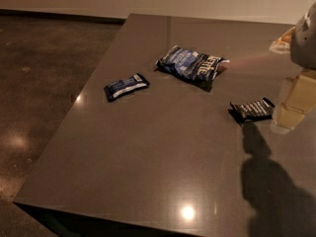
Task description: Pick blue chip bag
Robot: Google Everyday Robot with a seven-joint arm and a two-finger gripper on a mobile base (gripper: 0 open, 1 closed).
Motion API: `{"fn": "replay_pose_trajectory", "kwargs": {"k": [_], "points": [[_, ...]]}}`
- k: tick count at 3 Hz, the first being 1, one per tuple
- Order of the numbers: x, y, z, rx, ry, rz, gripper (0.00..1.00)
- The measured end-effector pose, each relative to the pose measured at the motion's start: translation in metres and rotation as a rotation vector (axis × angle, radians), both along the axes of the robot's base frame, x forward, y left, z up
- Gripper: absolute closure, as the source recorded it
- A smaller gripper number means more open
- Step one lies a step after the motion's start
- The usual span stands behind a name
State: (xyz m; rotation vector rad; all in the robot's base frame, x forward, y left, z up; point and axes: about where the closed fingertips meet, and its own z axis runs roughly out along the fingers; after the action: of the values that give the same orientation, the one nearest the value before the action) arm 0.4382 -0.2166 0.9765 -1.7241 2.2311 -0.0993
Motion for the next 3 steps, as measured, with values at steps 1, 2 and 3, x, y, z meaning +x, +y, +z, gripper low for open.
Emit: {"fn": "replay_pose_trajectory", "kwargs": {"k": [1, 2, 3], "points": [[0.0, 0.0, 0.0, 0.0, -0.001, 0.0, 0.0], [0.015, 0.015, 0.005, 0.038, -0.043, 0.034, 0.0], [0.048, 0.05, 0.005, 0.065, -0.102, 0.068, 0.0]]}}
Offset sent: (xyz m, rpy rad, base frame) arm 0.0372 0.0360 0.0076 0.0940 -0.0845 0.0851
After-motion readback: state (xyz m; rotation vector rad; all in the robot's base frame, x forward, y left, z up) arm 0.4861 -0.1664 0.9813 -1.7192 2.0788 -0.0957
